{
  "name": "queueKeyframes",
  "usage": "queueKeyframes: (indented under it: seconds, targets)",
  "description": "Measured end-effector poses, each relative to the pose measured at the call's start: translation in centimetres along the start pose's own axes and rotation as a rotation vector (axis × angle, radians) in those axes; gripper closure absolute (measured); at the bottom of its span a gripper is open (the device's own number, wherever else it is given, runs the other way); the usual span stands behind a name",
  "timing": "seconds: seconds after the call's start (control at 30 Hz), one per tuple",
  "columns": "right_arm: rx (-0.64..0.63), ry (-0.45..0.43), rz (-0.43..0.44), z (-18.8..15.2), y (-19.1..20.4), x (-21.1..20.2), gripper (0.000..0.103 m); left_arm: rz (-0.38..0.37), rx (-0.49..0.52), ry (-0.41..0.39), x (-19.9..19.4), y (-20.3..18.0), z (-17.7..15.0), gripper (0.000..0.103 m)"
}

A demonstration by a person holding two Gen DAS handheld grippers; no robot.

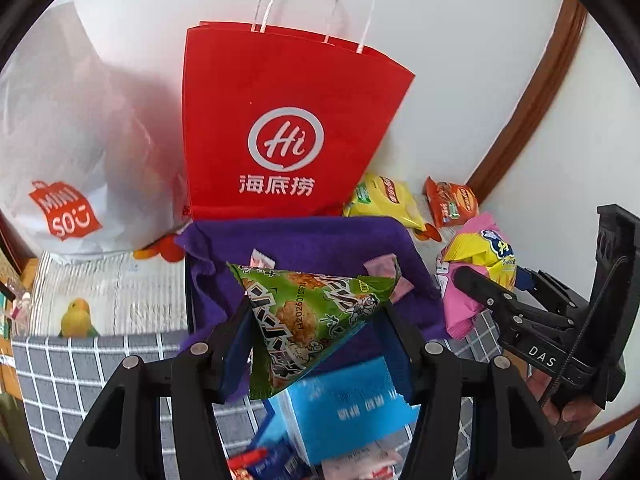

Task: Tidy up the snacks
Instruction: 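Carry the chip bag and green snack bag in both tools over the purple towel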

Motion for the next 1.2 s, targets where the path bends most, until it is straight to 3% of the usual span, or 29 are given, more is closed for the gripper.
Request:
queueKeyframes:
  seconds: [0.27,0.57,0.63,0.73,1.2]
  targets:
    - [-0.027,-0.011,0.015,2.1,0.5,2.6,0.040,-0.036,-0.012,0.008,2.5,0.2,1.7,0.047]
    - [-0.019,0.071,0.023,0.8,0.0,7.4,0.040,-0.044,-0.054,0.047,6.6,2.7,0.8,0.047]
    - [-0.028,0.082,0.006,0.6,-0.3,8.3,0.040,-0.016,-0.066,0.062,7.4,3.7,0.7,0.047]
    - [-0.023,0.100,0.015,0.1,-0.7,9.2,0.040,0.009,-0.054,0.055,7.6,4.4,0.8,0.047]
    - [-0.041,0.186,0.000,-1.5,-1.4,12.0,0.040,-0.017,-0.058,0.091,8.7,4.4,0.4,0.047]
Point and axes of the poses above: each gripper's, at about its wrist camera, not at the fingertips, and x roughly the way its jaws point, y to its left, z to its top, the point moved 8 cm from there along x, roughly the way its jaws point, and after that the axes turned 2 degrees about y, right-handed, at the moved point
